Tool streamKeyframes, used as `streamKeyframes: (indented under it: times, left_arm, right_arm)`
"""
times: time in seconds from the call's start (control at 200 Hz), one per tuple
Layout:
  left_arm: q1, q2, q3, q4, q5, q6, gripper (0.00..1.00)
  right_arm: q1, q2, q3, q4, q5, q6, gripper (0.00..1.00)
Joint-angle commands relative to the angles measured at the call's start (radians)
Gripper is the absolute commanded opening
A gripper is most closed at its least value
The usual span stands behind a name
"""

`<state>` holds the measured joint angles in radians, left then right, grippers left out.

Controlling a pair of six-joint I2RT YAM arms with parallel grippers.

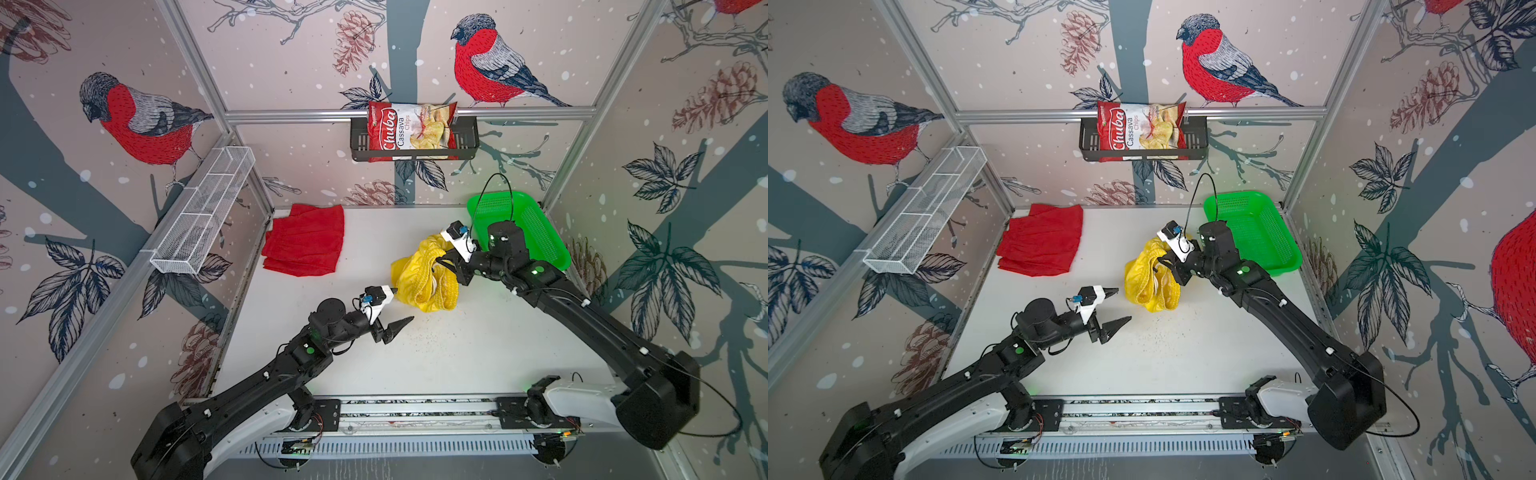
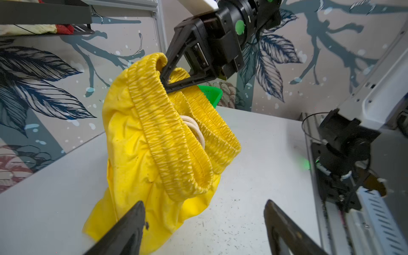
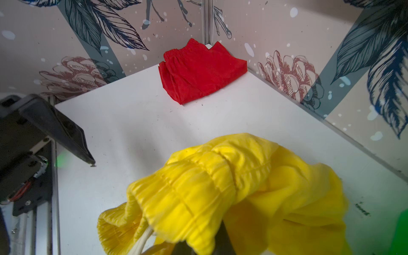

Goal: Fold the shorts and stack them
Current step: 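Lift the waistband with the right gripper while the left grasps its other side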

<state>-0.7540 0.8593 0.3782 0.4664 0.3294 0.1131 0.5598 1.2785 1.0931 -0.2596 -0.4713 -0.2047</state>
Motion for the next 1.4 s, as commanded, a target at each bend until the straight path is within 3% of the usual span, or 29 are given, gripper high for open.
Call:
streamKeyframes:
  times: [0.0, 0.62, 1.096, 1.216, 1.306, 1.396]
  left_arm:
    - [-0.013, 0.032, 0.0, 0.037, -0.138, 0.084, 0.81]
    - [-0.148, 0.231, -0.066, 0.366, -0.499, 0.104, 0.82]
    - [-0.201, 0.439, -0.08, 0.68, -0.647, 0.068, 0.81]
    - [-0.212, 0.466, -0.083, 0.738, -0.671, 0.079, 0.68]
    - [-0.218, 0.448, -0.1, 0.757, -0.671, 0.094, 0.43]
    - [-0.223, 0.401, -0.121, 0.737, -0.674, 0.114, 0.25]
  right_arm:
    - [0.012, 0.028, 0.016, 0.041, -0.05, 0.119, 0.0]
    - [0.067, 0.06, 0.05, 0.087, -0.05, 0.253, 0.0]
    - [0.1, 0.065, 0.063, 0.098, -0.056, 0.28, 0.0]
    - [0.101, 0.056, 0.056, 0.096, -0.051, 0.278, 0.0]
    - [0.098, 0.045, 0.042, 0.098, -0.026, 0.28, 0.01]
    - [0.09, 0.036, 0.015, 0.108, 0.018, 0.294, 0.01]
